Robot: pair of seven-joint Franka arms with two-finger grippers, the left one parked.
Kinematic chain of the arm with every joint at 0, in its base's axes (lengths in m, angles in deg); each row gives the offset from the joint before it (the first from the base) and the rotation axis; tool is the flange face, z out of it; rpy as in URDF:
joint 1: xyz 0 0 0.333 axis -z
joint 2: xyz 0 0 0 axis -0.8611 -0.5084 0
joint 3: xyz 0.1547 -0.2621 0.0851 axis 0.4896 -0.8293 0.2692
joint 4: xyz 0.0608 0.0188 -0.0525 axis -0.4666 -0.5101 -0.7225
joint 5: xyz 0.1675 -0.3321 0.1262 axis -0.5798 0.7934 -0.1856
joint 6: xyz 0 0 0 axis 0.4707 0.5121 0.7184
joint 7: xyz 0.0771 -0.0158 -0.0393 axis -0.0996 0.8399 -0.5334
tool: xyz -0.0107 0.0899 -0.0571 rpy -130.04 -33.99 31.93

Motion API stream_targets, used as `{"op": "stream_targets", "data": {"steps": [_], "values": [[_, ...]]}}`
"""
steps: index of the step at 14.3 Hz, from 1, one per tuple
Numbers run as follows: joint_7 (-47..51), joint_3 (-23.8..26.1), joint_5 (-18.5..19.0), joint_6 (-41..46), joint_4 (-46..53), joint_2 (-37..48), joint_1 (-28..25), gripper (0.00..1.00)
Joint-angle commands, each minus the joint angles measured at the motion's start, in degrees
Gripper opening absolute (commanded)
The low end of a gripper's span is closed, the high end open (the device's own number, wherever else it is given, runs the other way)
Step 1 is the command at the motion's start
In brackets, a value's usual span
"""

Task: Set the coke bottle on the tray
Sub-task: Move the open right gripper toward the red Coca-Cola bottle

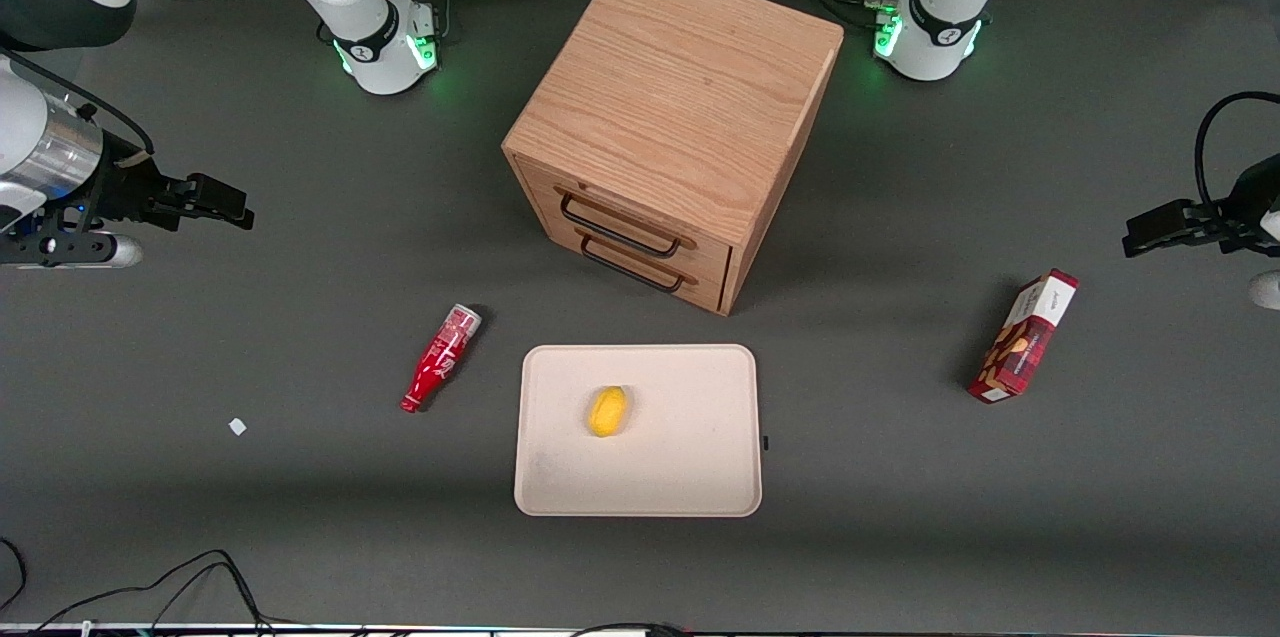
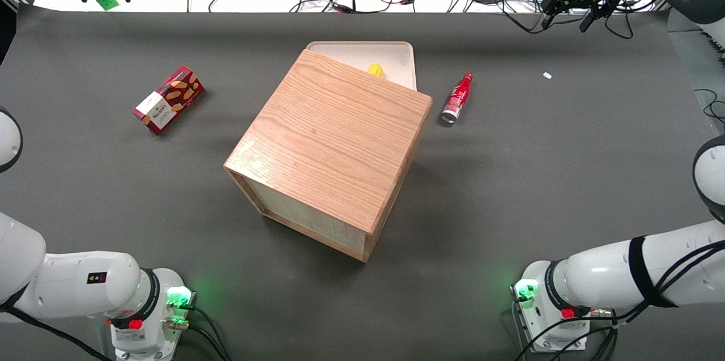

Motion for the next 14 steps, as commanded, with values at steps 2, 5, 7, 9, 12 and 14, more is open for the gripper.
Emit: {"op": "stream_targets", "data": {"steps": [2, 5, 7, 9, 12, 14], "values": [[0.25, 0.11, -0.19, 0.67, 2.37, -1.79, 0.13, 1.00], [0.42, 0.11, -0.10, 0.76, 2.55, -3.55, -0.40, 1.00], [8.46, 0.90, -0.27, 0.76, 2.37, -5.39, -1.10, 1.00], [15.95, 2.66, -0.10, -0.29, 3.33, -9.42, -2.42, 1.00], [18.07, 3.02, 0.08, -4.93, 3.25, -14.18, -3.92, 1.00], [22.99, 3.36, -0.19, -8.11, 2.29, -15.42, -4.01, 1.00]]}}
